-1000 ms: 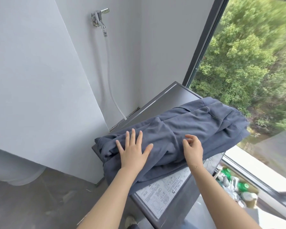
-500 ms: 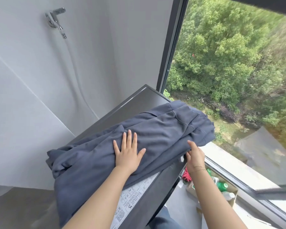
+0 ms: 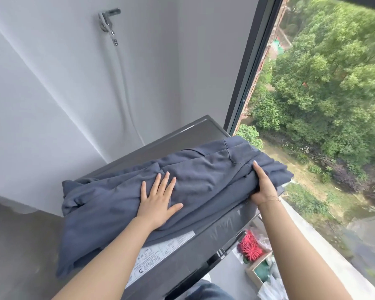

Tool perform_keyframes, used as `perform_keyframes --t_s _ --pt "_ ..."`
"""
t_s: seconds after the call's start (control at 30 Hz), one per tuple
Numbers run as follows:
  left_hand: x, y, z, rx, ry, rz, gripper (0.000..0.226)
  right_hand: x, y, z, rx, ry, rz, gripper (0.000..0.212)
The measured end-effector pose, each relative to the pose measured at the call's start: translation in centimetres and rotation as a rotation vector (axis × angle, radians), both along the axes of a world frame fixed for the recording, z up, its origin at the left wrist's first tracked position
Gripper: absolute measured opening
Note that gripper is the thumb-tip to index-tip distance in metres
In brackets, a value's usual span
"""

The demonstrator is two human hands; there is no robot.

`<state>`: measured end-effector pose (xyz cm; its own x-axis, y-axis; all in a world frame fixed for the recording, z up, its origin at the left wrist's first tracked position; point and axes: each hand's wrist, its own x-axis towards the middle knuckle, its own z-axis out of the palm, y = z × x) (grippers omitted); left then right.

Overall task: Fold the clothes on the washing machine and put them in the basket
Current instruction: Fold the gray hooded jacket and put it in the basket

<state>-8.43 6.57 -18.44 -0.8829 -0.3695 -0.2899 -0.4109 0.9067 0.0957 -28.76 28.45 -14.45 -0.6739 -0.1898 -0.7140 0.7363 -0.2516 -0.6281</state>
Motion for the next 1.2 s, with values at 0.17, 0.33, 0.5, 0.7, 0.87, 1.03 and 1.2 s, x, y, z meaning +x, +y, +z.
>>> perform_keyframes --t_s 0.17,0.33,0.5,0.7,0.87,1.03,1.2 --pt "-0.1 0.6 0.0 0.026 -0.025 0.047 0.097 -0.6 -0.7 0.9 0.017 -0.003 0.040 0.028" --pt "-1.2 0.0 2.1 0.400 0.075 0.221 0.056 0.1 -2.1 3.0 -0.080 0.170 0.066 0.035" --pt "1.2 -3.4 6.2 1.552 0.531 0.725 0.048 3.5 -4.9 6.4 -0.139 0.313 0.173 0.030" --pt "8.3 -9.4 7.5 1.847 0.860 1.084 0.048 11.4 -9.9 10.9 -0.071 0.681 0.570 0.024" --pt "14.0 -11.8 7.8 1.913 0.786 1.217 0.069 19.4 -15.5 6.9 0.236 1.080 1.481 0.045" --pt "15.0 -11.3 8.3 1.693 0.578 1.190 0.050 21.8 -16.5 3.4 0.269 0.934 1.721 0.062" --pt "13.7 -10.7 7.5 1.347 0.603 1.141 0.027 20.7 -15.6 3.2 0.306 1.025 0.960 0.057"
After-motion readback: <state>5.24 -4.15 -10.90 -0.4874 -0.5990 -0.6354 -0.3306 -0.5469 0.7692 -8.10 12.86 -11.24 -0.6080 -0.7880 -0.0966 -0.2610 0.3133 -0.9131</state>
